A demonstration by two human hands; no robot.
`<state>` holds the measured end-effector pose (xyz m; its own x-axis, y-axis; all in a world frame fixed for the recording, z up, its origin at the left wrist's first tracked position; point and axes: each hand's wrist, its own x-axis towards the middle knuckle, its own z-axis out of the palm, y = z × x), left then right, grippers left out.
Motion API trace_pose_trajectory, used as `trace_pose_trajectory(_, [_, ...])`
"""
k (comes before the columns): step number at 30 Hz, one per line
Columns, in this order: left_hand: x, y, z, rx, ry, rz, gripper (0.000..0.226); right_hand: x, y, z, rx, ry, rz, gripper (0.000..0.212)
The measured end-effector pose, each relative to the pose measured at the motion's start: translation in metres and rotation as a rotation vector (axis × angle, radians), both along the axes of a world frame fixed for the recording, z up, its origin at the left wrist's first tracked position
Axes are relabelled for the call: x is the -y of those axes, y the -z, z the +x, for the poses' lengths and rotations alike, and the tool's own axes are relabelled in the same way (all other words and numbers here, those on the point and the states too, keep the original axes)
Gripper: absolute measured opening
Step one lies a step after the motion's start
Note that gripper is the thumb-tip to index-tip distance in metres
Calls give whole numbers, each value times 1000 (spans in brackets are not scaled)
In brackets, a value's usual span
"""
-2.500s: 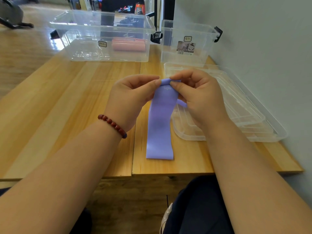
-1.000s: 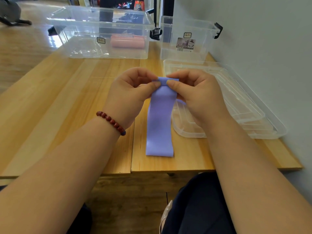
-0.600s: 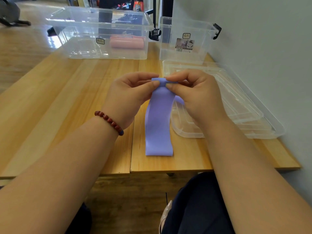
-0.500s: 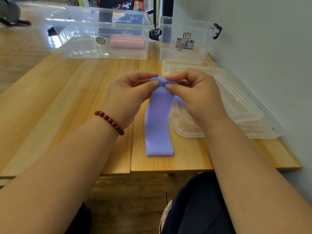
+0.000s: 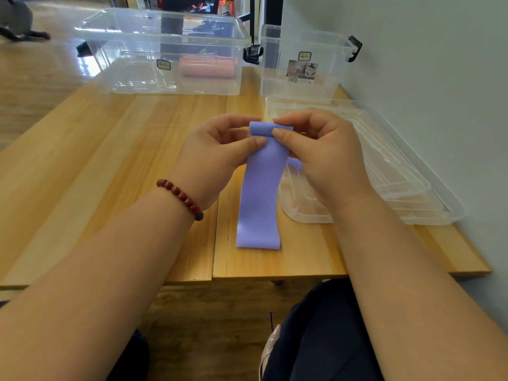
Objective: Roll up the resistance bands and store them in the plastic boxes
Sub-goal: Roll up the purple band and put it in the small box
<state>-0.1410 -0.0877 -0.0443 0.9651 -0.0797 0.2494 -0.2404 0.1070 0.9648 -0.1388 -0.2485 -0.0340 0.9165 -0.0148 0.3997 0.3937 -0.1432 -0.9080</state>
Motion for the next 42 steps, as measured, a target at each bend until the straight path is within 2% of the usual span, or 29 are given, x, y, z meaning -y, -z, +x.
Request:
trace_pose_trajectory(16, [1, -5, -2, -31, 69, -150, 17, 0, 2, 1, 62, -52, 13, 19])
trace_pose_trajectory(21, [0, -3, 0, 2, 33, -122, 19, 0, 3, 1, 51, -86, 10, 24])
trace_pose_trajectory(28, [0, -4, 0, 14, 7, -109, 23, -1, 5, 2, -26, -59, -8, 14])
trace_pose_trajectory(33, [1, -3, -1, -59, 24, -149, 30, -1, 4, 1, -11, -16, -15, 24])
trace_pose_trajectory(38, [0, -3, -3, -104, 106, -121, 22, 0, 3, -1, 15, -11, -14, 21])
trace_pose_trajectory(42, [1, -3, -3, -80, 83, -121, 21, 3, 2, -1, 20, -23, 23, 28])
